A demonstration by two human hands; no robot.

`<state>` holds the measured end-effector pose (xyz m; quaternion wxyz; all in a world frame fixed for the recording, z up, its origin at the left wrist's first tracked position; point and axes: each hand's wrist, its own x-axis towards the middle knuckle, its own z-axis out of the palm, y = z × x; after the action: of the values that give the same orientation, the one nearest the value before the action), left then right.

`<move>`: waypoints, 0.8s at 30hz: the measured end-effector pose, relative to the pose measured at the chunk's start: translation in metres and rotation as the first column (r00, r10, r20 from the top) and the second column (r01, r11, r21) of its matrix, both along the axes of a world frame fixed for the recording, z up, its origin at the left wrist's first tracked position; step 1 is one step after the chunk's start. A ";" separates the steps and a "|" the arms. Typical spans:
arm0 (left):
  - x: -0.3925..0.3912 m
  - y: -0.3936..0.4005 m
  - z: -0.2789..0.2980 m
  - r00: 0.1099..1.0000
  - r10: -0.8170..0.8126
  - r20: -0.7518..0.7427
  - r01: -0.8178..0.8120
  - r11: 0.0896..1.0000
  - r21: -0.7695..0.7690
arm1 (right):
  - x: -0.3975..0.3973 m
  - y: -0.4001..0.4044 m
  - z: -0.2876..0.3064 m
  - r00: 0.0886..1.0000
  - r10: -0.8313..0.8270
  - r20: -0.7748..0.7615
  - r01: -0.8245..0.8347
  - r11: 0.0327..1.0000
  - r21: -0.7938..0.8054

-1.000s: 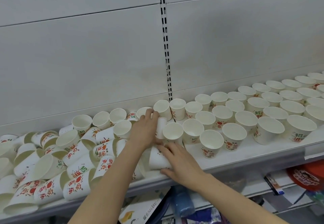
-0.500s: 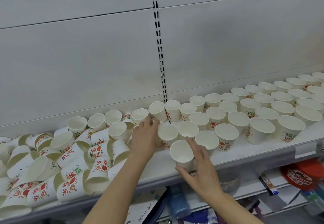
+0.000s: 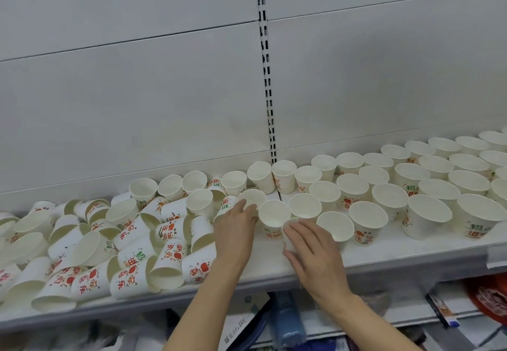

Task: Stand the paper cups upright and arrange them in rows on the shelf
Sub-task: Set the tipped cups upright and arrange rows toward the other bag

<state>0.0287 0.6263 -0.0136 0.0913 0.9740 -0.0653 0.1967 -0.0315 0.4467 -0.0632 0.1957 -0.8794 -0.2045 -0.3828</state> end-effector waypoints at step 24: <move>0.068 0.083 0.051 0.992 -0.028 -0.127 0.040 0.995 0.090 | 0.178 0.037 0.085 0.856 -0.157 -0.492 0.015 0.960 -0.280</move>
<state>0.0962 0.7096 0.0370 0.0535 0.9864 -0.0849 0.1305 0.1466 0.4841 0.0216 0.1056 -0.9756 -0.1552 -0.1141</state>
